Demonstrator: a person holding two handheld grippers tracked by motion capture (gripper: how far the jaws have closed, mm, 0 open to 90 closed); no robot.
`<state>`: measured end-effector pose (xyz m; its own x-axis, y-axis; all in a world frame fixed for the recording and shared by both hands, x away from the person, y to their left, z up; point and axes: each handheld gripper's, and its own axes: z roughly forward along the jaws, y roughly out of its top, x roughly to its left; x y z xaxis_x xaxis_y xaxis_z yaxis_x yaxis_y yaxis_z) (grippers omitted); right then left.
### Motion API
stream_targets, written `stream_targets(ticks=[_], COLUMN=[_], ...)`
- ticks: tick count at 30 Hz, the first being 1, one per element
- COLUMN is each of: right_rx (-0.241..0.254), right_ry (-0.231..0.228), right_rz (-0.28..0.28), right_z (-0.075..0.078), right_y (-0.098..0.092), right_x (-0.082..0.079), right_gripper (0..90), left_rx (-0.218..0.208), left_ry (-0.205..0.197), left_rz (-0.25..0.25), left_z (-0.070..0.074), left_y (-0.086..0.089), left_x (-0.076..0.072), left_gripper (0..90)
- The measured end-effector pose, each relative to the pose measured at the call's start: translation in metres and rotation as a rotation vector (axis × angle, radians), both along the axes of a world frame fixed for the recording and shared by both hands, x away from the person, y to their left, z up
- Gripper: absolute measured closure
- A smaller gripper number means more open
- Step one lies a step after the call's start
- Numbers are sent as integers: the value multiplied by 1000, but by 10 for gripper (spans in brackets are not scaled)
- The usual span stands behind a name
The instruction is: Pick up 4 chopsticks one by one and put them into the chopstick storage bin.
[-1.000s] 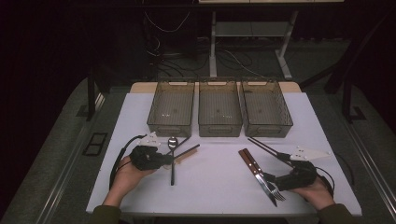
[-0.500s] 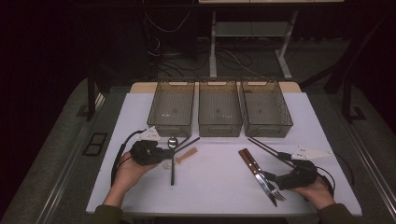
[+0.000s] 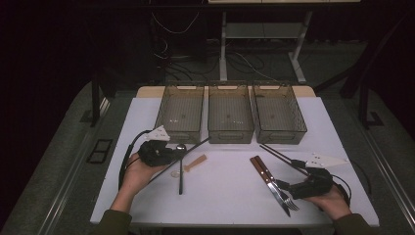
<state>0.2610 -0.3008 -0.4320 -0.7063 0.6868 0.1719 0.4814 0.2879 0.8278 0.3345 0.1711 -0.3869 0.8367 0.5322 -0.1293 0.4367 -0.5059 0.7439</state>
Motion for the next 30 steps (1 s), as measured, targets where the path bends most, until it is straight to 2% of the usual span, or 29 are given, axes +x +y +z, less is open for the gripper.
stream_targets(ticks=[14, 17, 30], right_rx=[-1, -1, 4], right_ry=[-2, -2, -13], right_rz=[0, 0, 0], right_z=[0, 0, 0], right_y=[0, 0, -1], right_x=[0, 0, 0], right_gripper=[10, 10, 10], left_rx=[-10, -2, -13], left_ry=[-23, -32, -40], left_rz=[28, 30, 60], left_z=[6, 7, 15], left_y=[-3, -2, -5], left_x=[16, 19, 36], left_gripper=[849, 849, 849])
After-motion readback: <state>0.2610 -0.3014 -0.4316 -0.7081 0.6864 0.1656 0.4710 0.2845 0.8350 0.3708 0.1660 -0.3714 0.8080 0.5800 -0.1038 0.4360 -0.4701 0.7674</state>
